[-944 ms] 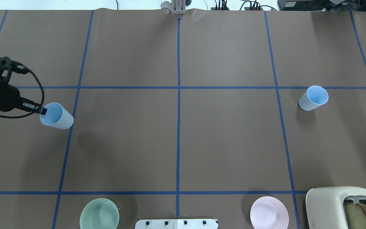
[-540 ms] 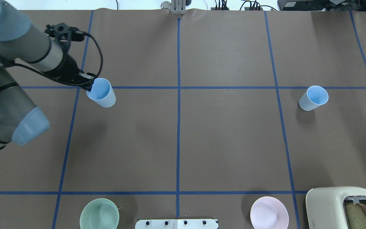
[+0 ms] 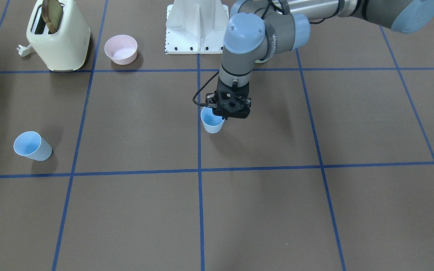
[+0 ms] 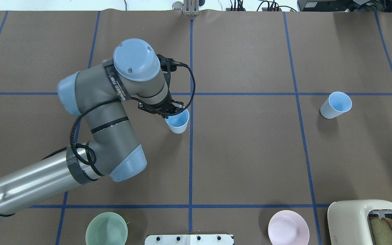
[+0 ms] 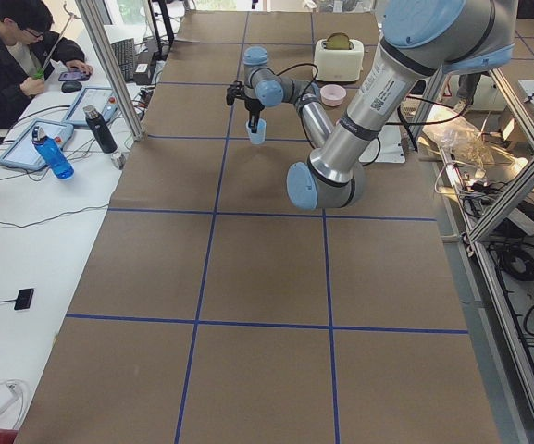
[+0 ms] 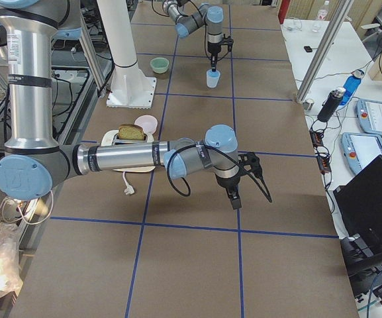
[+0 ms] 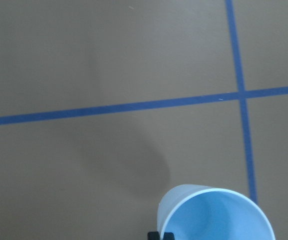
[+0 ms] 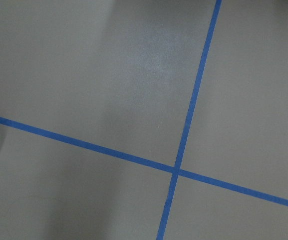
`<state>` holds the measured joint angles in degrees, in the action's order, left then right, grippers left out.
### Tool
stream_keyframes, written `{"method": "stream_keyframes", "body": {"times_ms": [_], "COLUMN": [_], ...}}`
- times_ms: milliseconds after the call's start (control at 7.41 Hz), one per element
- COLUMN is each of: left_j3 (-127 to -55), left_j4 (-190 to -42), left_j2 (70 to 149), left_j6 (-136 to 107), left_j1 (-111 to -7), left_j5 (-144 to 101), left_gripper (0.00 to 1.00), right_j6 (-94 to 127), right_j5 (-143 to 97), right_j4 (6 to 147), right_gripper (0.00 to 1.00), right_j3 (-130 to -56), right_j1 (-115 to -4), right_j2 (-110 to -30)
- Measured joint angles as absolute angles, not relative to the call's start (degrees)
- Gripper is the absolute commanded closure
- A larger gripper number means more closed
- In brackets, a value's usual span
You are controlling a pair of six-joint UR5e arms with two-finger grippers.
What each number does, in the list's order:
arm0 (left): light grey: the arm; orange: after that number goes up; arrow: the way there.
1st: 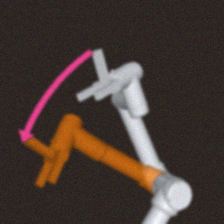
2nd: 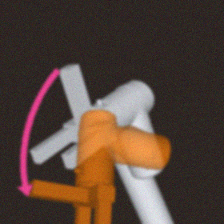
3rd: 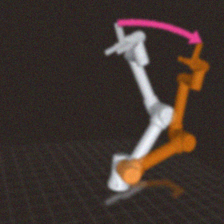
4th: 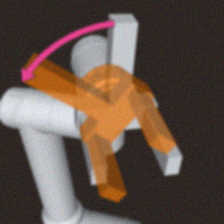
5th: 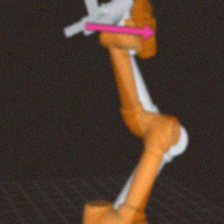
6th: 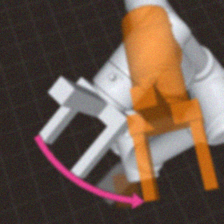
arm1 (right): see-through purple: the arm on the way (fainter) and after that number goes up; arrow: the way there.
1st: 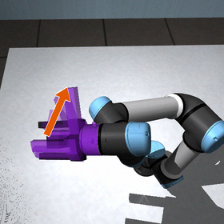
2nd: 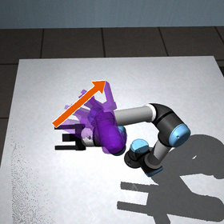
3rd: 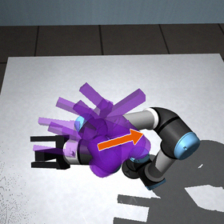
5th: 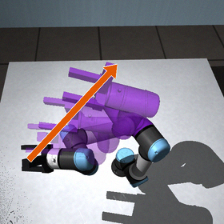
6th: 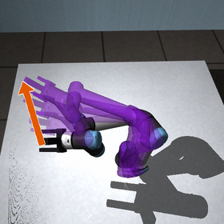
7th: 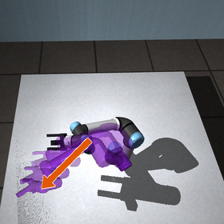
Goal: Stack blue cups with both arms
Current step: 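Carry the light-blue cup with the left gripper to the table centre, then set the cup down, open the left gripper and withdraw the left arm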
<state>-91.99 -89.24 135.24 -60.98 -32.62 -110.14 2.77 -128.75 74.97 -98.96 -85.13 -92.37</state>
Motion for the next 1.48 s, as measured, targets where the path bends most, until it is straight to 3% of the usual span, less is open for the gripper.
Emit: {"method": "stream_keyframes", "body": {"times_ms": [405, 675, 810, 1079, 1484], "left_j3": [-88.3, -88.0, -88.0, -88.7, -97.9], "left_j4": [-92.2, -92.4, -92.5, -92.4, -84.0], "left_j2": [137.3, 137.5, 137.6, 137.2, 135.7], "left_j6": [-62.0, -62.0, -62.0, -61.9, -56.9], "left_j1": [-30.2, -29.8, -29.8, -29.8, -34.1], "left_j5": [-109.1, -108.9, -108.8, -105.9, -105.4], "left_gripper": [1.00, 0.50, 0.02, 0.01, 0.01], "right_j6": [3.0, 3.0, 3.0, 3.0, 3.1], "right_j5": [-128.8, -128.8, -128.8, -128.8, -128.9], "right_j4": [75.0, 75.0, 75.0, 75.0, 75.0], "right_gripper": [0.00, 0.00, 0.00, 0.00, 0.00], "right_j3": [-99.0, -99.0, -99.0, -99.0, -99.1], "right_j1": [-84.9, -84.8, -84.8, -84.7, -84.6], "right_j2": [-92.3, -92.3, -92.3, -92.3, -92.1]}}
